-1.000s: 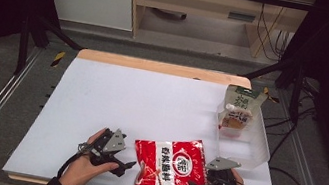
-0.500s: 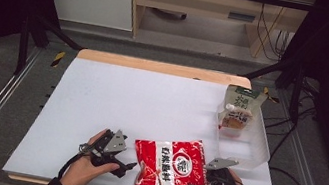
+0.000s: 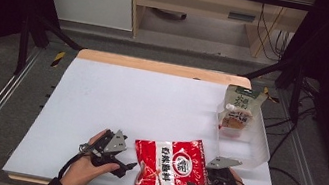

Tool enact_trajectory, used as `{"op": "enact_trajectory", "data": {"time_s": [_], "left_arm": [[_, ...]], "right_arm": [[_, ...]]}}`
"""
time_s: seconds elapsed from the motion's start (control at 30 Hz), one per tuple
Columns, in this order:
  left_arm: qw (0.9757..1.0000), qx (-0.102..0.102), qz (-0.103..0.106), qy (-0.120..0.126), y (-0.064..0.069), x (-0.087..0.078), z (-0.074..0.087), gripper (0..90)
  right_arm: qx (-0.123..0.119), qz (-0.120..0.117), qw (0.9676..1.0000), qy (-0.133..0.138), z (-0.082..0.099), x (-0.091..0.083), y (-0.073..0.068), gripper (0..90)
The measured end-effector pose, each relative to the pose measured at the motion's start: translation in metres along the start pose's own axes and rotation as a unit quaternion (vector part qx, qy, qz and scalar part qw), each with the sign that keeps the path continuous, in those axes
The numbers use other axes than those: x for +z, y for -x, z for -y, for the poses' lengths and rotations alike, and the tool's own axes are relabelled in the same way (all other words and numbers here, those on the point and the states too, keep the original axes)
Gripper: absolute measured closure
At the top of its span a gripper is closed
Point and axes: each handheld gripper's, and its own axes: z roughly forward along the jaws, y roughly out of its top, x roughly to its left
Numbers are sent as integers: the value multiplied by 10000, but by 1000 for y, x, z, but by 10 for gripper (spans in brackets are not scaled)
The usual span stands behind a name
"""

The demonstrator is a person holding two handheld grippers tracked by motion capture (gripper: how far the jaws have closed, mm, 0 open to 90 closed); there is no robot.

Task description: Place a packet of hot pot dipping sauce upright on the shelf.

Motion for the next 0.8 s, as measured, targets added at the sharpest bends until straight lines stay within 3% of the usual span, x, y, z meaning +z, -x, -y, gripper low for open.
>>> {"op": "enact_trajectory", "data": {"time_s": [0.27,0.6,0.8], "left_arm": [[9999,90,109,-31,6,5,-4,90],[9991,293,261,-176,19,15,-9,127],[9993,242,299,-9,15,9,-14,165]], "right_arm": [[-27,-86,9993,370,-8,-3,-6,123],[-7,-5,9991,424,-10,-3,-10,115],[7,67,9994,343,-9,-1,-8,118]]}}
